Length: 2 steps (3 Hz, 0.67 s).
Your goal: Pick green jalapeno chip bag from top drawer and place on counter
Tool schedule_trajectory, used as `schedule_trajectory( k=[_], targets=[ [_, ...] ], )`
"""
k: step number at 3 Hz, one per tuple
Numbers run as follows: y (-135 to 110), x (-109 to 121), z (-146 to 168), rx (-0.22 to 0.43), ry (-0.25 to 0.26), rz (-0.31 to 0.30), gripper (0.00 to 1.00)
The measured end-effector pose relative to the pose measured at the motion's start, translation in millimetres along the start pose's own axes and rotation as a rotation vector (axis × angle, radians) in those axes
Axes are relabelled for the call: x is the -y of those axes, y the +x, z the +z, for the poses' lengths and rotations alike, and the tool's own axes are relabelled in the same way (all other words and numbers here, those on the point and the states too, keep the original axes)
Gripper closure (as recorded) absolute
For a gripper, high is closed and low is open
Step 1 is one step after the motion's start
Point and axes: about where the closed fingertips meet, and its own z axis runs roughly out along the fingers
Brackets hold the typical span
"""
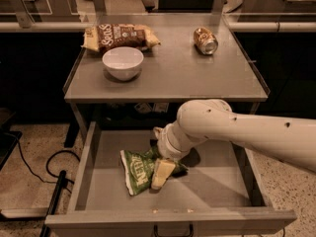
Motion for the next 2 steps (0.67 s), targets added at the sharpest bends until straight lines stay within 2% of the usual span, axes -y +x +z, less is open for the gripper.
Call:
schedule_trajectory(
  k=[2],
  targets=[
    [21,-22,36,-0.039,-0.041,0.004,0.00]
  ],
)
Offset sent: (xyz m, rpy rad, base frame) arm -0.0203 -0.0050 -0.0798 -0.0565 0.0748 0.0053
